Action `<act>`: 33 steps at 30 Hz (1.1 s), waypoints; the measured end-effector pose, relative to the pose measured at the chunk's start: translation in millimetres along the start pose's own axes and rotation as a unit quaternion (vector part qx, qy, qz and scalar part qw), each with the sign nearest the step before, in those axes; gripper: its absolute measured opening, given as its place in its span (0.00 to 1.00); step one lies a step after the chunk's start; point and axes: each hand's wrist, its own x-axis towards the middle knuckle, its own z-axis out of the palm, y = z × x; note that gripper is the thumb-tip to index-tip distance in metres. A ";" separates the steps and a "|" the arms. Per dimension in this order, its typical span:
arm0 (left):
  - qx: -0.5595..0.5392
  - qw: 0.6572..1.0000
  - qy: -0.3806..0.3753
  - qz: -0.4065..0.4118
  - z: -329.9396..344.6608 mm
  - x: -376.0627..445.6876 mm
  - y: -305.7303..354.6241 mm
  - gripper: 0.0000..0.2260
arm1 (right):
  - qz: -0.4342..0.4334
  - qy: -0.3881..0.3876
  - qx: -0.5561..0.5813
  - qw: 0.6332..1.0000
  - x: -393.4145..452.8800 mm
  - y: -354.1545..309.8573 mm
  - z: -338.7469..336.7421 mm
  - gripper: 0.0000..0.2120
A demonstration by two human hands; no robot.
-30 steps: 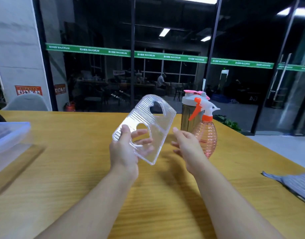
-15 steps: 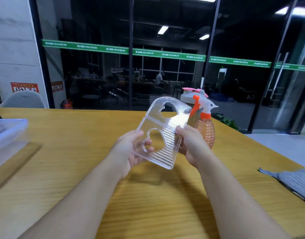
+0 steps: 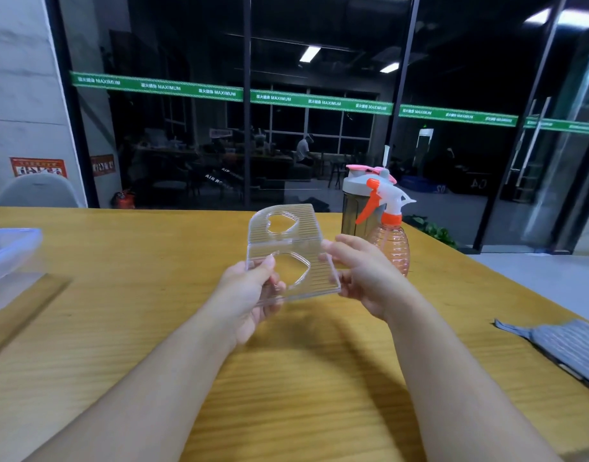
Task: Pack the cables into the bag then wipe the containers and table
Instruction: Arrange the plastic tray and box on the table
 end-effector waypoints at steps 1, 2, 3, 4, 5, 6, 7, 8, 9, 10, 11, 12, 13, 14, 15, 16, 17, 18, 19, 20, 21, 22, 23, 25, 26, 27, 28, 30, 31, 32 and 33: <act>0.004 1.000 0.006 0.004 0.2 0.0 -0.8 0.06 | 0.002 -0.020 -0.029 0.999 -3.1 -0.5 1.5 0.26; 0.015 1.000 0.012 0.009 0.1 1.1 -2.5 0.05 | 0.004 -0.046 -0.060 0.997 -5.5 -0.5 3.4 0.23; 0.032 0.999 0.014 0.014 0.6 0.2 -3.6 0.05 | 0.006 -0.074 -0.090 0.993 -7.2 0.1 5.6 0.20; 0.051 0.998 0.009 0.020 0.3 0.6 -5.8 0.04 | 0.006 -0.093 -0.113 0.989 -8.0 1.0 7.6 0.16; 0.066 0.997 -0.002 0.027 1.2 -1.0 -6.7 0.03 | 0.006 -0.096 -0.123 0.988 -8.3 1.4 9.0 0.13; 0.080 0.996 -0.021 0.036 1.9 -1.6 -8.2 0.02 | 0.010 -0.083 -0.122 0.989 -7.8 1.3 9.4 0.11; 0.096 0.993 -0.041 0.046 3.0 -3.1 -9.3 0.02 | 0.017 -0.058 -0.113 0.992 -6.5 1.3 8.4 0.10; 0.125 0.989 -0.057 0.058 3.0 -1.8 -12.3 0.05 | 0.026 -0.029 -0.100 0.994 -5.0 0.9 6.5 0.08; 0.163 0.982 -0.065 0.071 3.4 -1.4 -14.6 0.08 | 0.036 -0.001 -0.090 0.995 -3.5 0.5 3.8 0.07; 0.209 0.971 -0.075 0.090 2.4 1.2 -17.6 0.08 | 0.045 0.022 -0.087 0.995 -2.1 0.7 1.1 0.06; 0.252 0.958 -0.090 0.108 2.0 2.0 -19.2 0.09 | 0.055 0.039 -0.090 0.994 -0.8 1.3 -1.8 0.06; 0.286 0.944 -0.107 0.124 1.1 4.1 -21.8 0.11 | 0.064 0.053 -0.094 0.992 0.9 2.7 -4.2 0.05; 0.314 0.932 -0.117 0.139 0.0 5.8 -24.0 0.14 | 0.072 0.064 -0.098 0.991 2.0 4.3 -5.9 0.05; 0.351 0.917 -0.111 0.152 -1.6 8.7 -26.9 0.17 | 0.081 0.073 -0.100 0.989 2.4 5.5 -7.1 0.05; 0.397 0.899 -0.092 0.159 -3.4 12.4 -30.4 0.20 | 0.092 0.079 -0.100 0.988 2.9 7.1 -7.7 0.05; 0.446 0.878 -0.068 0.160 -4.6 15.9 -33.8 0.22 | 0.103 0.083 -0.102 0.986 3.2 8.6 -8.0 0.06; 0.496 0.854 -0.043 0.152 -5.5 17.2 -35.7 0.22 | 0.114 0.085 -0.109 0.984 4.4 10.6 -8.2 0.06; 0.541 0.830 -0.019 0.139 -5.4 16.7 -36.7 0.21 | 0.123 0.086 -0.123 0.981 5.3 12.6 -8.4 0.06; 0.576 0.806 -0.001 0.135 -4.7 15.6 -37.4 0.20 | 0.131 0.085 -0.140 0.978 6.2 14.5 -8.7 0.06; 0.605 0.783 0.006 0.145 -3.1 14.7 -37.5 0.20 | 0.136 0.084 -0.158 0.975 7.2 16.0 -8.5 0.06; 0.632 0.757 0.003 0.166 -1.0 12.4 -36.5 0.21 | 0.138 0.080 -0.173 0.972 7.7 17.0 -8.5 0.05; 0.653 0.734 -0.003 0.186 0.7 10.5 -35.7 0.21 | 0.139 0.075 -0.186 0.970 7.2 16.9 -7.9 0.04; 0.668 0.716 -0.007 0.202 1.9 8.7 -34.7 0.21 | 0.136 0.070 -0.199 0.968 6.5 16.9 -7.3 0.03; 0.690 0.693 -0.010 0.208 2.9 7.0 -33.4 0.19 | 0.130 0.065 -0.230 0.962 4.2 17.2 -5.6 0.02; 0.698 0.685 -0.010 0.208 2.4 8.0 -34.2 0.19 | 0.123 0.064 -0.241 0.961 3.6 18.1 -4.8 0.03; 0.704 0.678 -0.010 0.211 2.0 8.7 -34.9 0.18 | 0.113 0.065 -0.246 0.960 4.9 20.3 -4.0 0.06; 0.708 0.672 -0.012 0.215 1.5 10.2 -35.8 0.18 | 0.100 0.067 -0.255 0.960 6.4 22.8 -3.7 0.09; 0.717 0.660 -0.015 0.223 0.2 12.4 -37.2 0.17 | 0.076 0.071 -0.297 0.949 9.9 26.1 -3.4 0.11; 0.722 0.654 -0.017 0.224 -0.2 12.9 -37.3 0.17 | 0.062 0.079 -0.323 0.941 12.1 27.6 -3.4 0.10; 0.727 0.648 -0.019 0.226 -0.4 13.2 -37.3 0.16 | 0.051 0.093 -0.343 0.933 12.9 27.7 -3.1 0.11; 0.731 0.642 -0.019 0.228 -0.3 13.7 -37.7 0.15 | 0.050 0.107 -0.351 0.929 15.0 29.6 -3.4 0.19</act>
